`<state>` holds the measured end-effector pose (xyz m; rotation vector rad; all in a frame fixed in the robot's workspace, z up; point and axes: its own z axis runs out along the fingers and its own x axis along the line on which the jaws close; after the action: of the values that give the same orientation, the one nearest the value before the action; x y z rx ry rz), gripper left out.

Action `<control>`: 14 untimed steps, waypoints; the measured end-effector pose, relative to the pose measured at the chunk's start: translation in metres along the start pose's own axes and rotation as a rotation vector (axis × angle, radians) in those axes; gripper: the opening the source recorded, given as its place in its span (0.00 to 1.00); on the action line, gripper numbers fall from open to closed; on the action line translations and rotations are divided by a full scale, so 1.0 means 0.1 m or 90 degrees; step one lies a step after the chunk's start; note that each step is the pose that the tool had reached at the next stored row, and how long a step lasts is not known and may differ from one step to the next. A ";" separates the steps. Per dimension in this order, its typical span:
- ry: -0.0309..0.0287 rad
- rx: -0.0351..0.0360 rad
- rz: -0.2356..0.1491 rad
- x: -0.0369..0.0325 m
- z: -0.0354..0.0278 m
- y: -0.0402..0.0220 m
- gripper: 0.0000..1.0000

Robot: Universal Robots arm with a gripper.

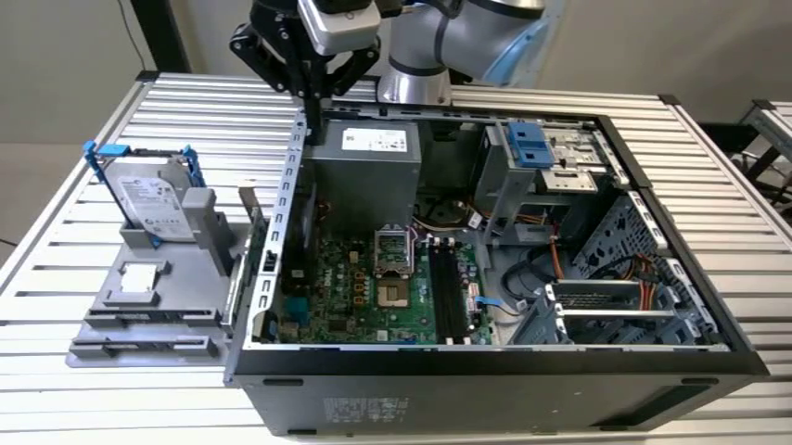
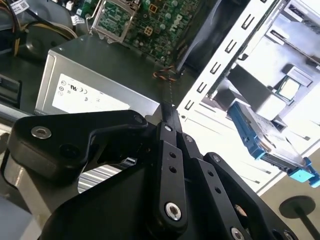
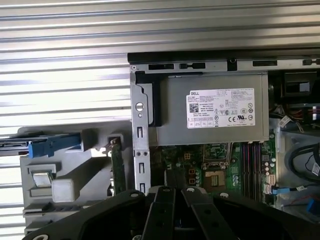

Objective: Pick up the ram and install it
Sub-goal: 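Reach for the ram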

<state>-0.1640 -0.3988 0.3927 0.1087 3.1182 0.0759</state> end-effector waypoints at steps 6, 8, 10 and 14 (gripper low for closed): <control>0.0000 0.0000 0.000 0.143 -0.003 -0.010 0.00; 0.0000 0.0000 0.000 0.191 -0.004 -0.013 0.00; 0.0000 0.0000 0.000 0.241 -0.005 -0.017 0.00; 0.0000 0.0000 0.000 0.357 -0.008 -0.025 0.00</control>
<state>-0.1998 -0.3988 0.3927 0.1086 3.1181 0.0760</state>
